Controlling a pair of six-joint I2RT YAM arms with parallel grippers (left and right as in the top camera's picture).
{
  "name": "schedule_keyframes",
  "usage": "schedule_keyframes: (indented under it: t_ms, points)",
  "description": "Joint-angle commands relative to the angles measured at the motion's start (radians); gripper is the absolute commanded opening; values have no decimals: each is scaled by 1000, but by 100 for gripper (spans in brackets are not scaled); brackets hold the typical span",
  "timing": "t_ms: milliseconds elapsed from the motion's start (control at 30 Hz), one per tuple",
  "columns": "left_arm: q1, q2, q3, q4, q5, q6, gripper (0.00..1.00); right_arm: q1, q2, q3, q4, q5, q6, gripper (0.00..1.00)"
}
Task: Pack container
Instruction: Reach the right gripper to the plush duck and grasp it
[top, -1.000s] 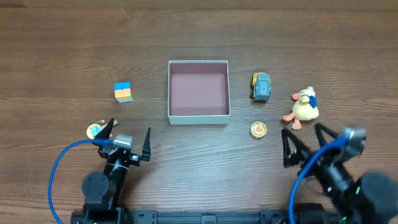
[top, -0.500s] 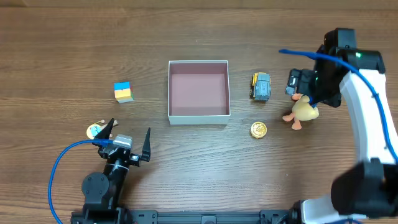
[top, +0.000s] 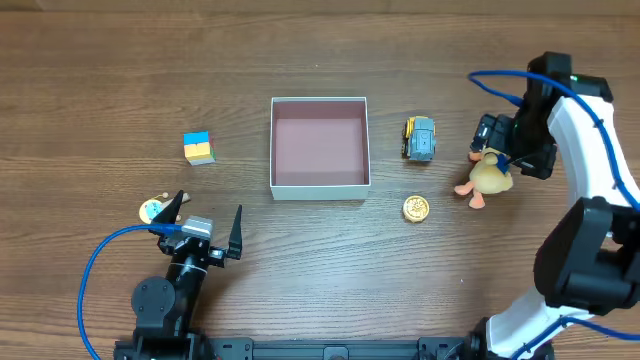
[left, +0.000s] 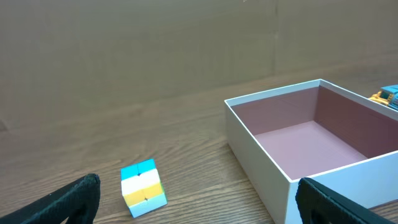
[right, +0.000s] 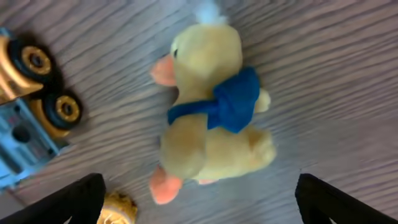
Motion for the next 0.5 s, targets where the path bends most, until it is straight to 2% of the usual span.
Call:
schedule_keyframes:
  t_ms: [0, 200, 333, 400, 433, 467]
  points:
    - [7, -7, -4, 0, -6, -18, 100, -3, 42, -11, 26, 27, 16, 100]
    - [7, -7, -4, 0, -6, -18, 100, -5, 169, -49, 85, 35, 20, 99]
    - [7, -7, -3, 0, -6, -18, 100, -5, 184, -49, 102, 34, 20, 100]
    - [7, -7, -4, 0, -6, -18, 100, -5, 184, -49, 106, 35, 20, 84]
    - [7, -7, -4, 0, -6, -18, 100, -5, 184, -49, 108, 34, 20, 69]
    - [7, -7, -4, 0, -6, -18, 100, -5, 184, -49, 108, 34, 20, 57]
